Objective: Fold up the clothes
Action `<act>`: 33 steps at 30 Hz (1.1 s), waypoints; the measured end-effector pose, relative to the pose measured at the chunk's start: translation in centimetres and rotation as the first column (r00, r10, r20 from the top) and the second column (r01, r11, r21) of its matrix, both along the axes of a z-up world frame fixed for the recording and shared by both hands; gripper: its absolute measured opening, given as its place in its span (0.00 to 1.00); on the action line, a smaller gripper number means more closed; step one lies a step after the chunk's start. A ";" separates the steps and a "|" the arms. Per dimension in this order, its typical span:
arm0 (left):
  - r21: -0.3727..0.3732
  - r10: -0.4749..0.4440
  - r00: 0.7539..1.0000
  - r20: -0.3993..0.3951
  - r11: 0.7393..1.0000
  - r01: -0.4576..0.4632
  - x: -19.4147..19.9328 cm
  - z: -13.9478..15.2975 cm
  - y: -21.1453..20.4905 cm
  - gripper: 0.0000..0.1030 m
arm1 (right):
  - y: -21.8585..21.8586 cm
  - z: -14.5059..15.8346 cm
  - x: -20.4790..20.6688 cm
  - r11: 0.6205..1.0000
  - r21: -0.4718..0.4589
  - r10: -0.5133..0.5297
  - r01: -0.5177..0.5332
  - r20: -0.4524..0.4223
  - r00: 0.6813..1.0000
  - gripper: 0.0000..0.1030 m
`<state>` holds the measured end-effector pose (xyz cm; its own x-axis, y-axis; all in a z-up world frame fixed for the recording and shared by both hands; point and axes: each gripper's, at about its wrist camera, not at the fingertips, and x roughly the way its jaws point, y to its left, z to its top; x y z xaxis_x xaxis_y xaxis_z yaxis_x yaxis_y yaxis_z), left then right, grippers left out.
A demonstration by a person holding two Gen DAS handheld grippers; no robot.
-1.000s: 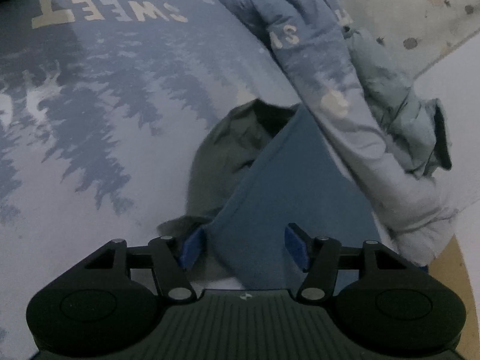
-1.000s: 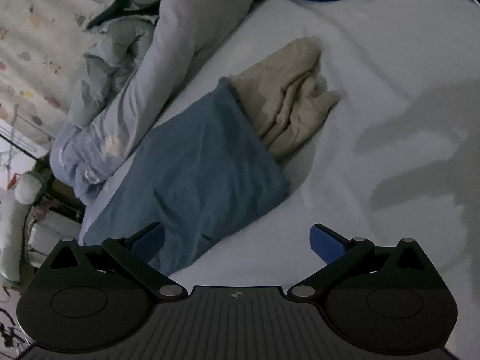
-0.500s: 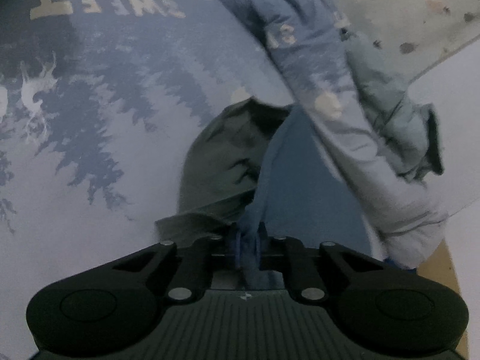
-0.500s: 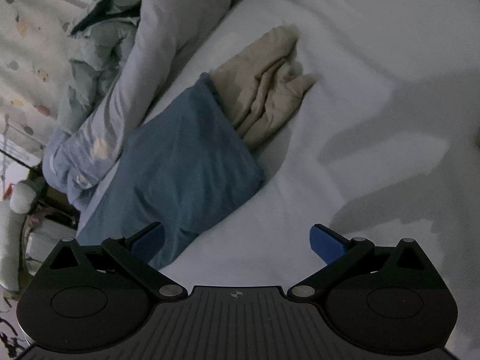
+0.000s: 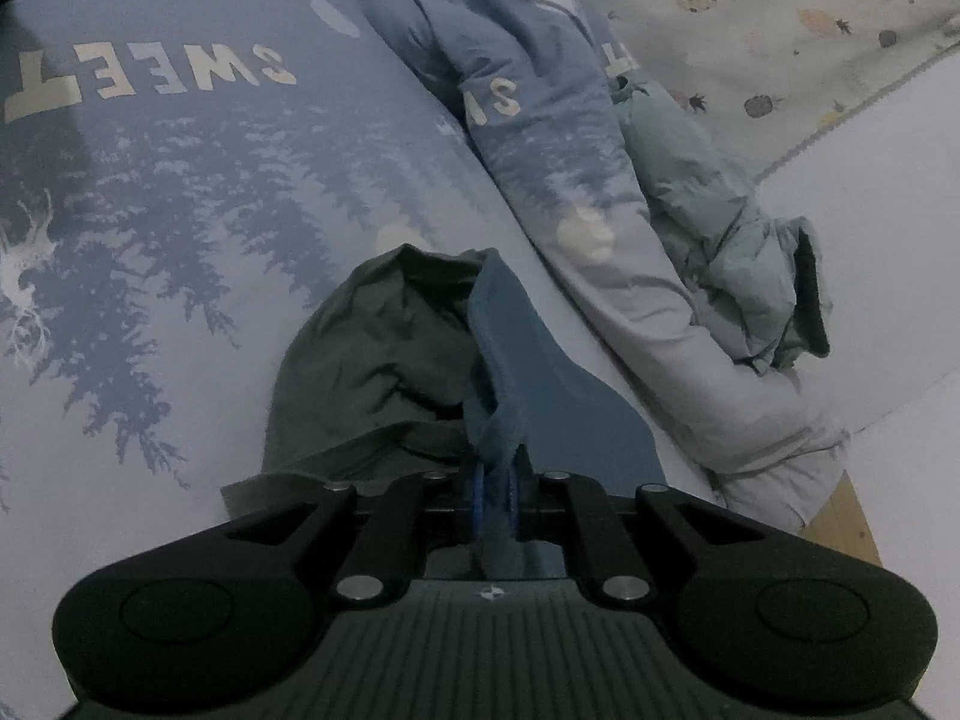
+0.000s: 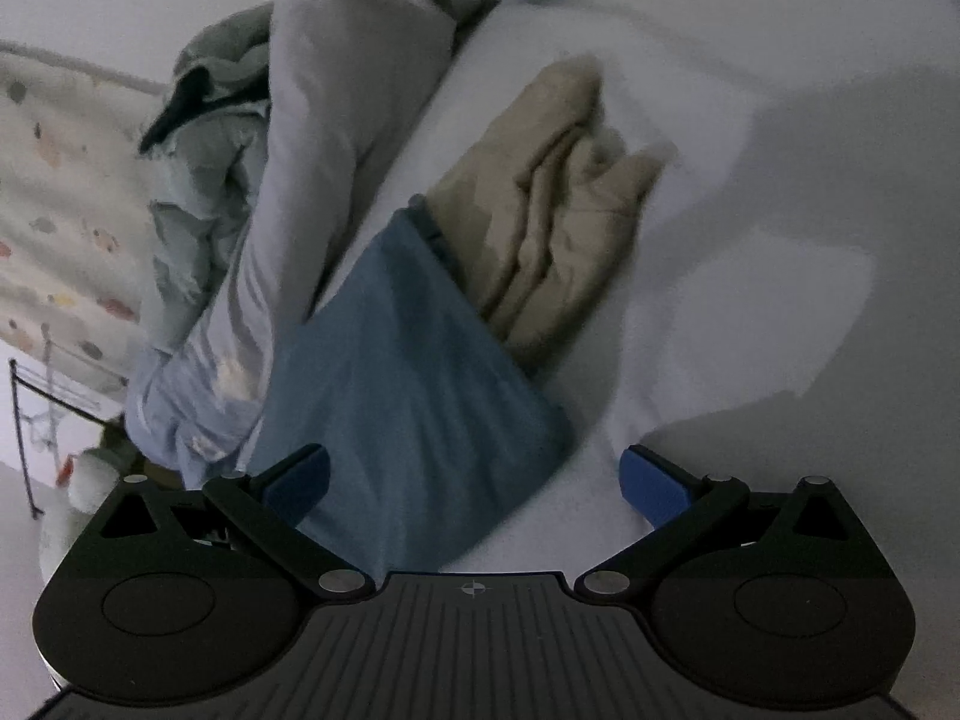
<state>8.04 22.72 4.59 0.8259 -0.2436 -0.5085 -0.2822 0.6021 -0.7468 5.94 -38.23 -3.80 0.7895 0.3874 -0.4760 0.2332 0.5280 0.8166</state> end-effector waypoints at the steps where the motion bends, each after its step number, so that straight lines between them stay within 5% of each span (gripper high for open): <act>1: -0.001 0.002 1.000 -0.002 1.000 -0.002 0.0 -0.1 0.0 0.10 | 0.2 0.0 0.5 1.000 -0.007 0.008 -0.008 0.010 1.000 1.00; 4: -0.003 0.004 1.000 -0.008 1.000 -0.005 -0.2 -0.3 0.2 0.10 | 0.8 -0.1 1.7 1.000 0.006 0.028 -0.029 0.024 0.999 0.95; 6: -0.006 0.006 1.000 -0.011 1.000 -0.006 -0.2 -0.4 0.4 0.10 | 1.2 -0.2 2.3 0.999 0.003 0.048 -0.048 0.019 0.999 0.76; 8: -0.011 0.009 1.000 -0.015 1.000 -0.009 -0.2 -0.6 0.5 0.10 | 1.6 -0.8 2.9 0.999 0.001 0.054 -0.054 -0.010 0.998 0.36; 11: -0.028 0.021 1.000 -0.023 0.999 -0.022 -0.1 -0.9 0.7 0.10 | 1.6 -1.8 3.1 0.999 0.043 0.033 -0.033 -0.011 0.999 0.16; 33: -0.096 0.052 0.990 0.131 0.995 -0.040 -5.5 5.5 0.3 0.09 | 0.0 11.6 -5.6 0.999 0.001 0.046 -0.049 0.276 0.960 0.10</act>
<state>2.50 23.04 10.08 0.8961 -0.2449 -0.3702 -0.2021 0.5174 -0.8316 0.30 -38.26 7.79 0.8703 0.4306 -0.2391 -0.0267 0.5261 0.8500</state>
